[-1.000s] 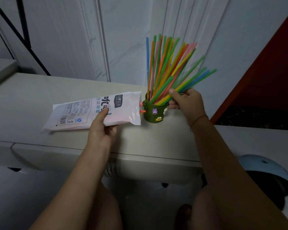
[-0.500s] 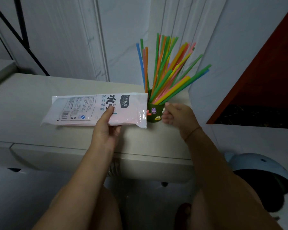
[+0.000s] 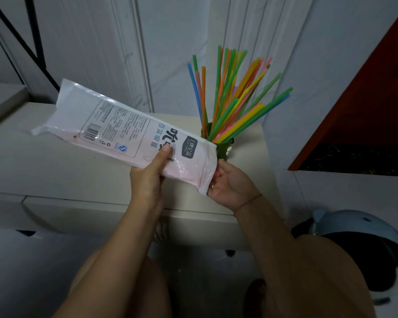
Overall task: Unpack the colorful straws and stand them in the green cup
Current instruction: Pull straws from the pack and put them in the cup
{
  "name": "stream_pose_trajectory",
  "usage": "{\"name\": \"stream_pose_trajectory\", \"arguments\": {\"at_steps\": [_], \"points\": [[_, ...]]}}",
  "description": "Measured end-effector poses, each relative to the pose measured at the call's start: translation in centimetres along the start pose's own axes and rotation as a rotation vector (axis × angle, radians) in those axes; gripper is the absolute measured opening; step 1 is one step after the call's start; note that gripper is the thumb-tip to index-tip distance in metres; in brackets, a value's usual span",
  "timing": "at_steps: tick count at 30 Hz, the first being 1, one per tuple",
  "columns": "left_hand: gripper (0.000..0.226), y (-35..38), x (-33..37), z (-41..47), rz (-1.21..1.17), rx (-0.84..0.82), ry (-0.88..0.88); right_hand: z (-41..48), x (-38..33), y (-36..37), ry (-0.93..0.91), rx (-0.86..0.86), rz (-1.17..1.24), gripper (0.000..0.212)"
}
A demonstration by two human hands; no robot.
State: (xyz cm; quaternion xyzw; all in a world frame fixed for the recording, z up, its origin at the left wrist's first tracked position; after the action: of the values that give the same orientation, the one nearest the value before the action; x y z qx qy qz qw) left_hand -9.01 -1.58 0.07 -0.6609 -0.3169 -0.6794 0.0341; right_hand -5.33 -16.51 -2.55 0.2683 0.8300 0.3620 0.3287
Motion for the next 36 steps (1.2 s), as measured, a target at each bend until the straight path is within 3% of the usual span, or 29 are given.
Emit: {"name": "stream_pose_trajectory", "arguments": {"at_steps": [5, 9, 14, 20, 26, 28, 32, 36], "points": [[0.05, -0.6, 0.0, 0.6, -0.099, 0.038, -0.069, -1.2, -0.4, 0.0, -0.068, 0.021, -0.198, 0.024], [0.044, -0.9, -0.4, 1.1, -0.201, 0.035, -0.153, -1.8, -1.0, 0.4, -0.256, -0.005, -0.397, 0.01], [0.041, -0.8, -0.7, 0.9, -0.299, 0.045, -0.251, -3.0, -2.9, 0.7, -0.485, -0.05, -0.493, 0.012], [0.04, -1.2, -0.8, 1.1, -0.349, 0.101, -0.318, -4.3, -5.3, 0.4, -0.552, -0.033, -0.56, 0.016], [0.027, 0.9, -1.3, 0.0, -0.324, 0.043, -0.34, -2.4, -2.6, 0.9, -0.501, 0.047, -0.786, 0.022], [0.034, 1.2, -1.3, -0.2, -0.274, 0.006, -0.303, -2.0, -1.8, 0.8, -0.461, 0.054, -0.7, 0.02], [0.051, 1.2, 0.0, -0.6, -0.091, -0.031, -0.102, -0.8, -0.5, -0.4, -0.131, 0.014, -0.044, 0.023], [0.047, 1.5, 1.5, -1.4, 0.06, -0.066, 0.042, -0.5, -0.1, -1.1, -0.039, 0.003, 0.073, 0.036]]}}
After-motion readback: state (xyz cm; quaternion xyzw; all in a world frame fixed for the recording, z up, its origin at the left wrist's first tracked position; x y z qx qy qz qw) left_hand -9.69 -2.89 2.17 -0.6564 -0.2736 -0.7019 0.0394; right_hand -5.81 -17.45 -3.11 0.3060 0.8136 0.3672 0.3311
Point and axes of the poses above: each hand's wrist, its own z-axis towards the middle knuckle, its own y-axis out of the palm, x = y × z, the point moved 4 cm from there along z, towards the middle knuckle, and after that the axes turned 10 degrees about z, right-handed, at the moved point
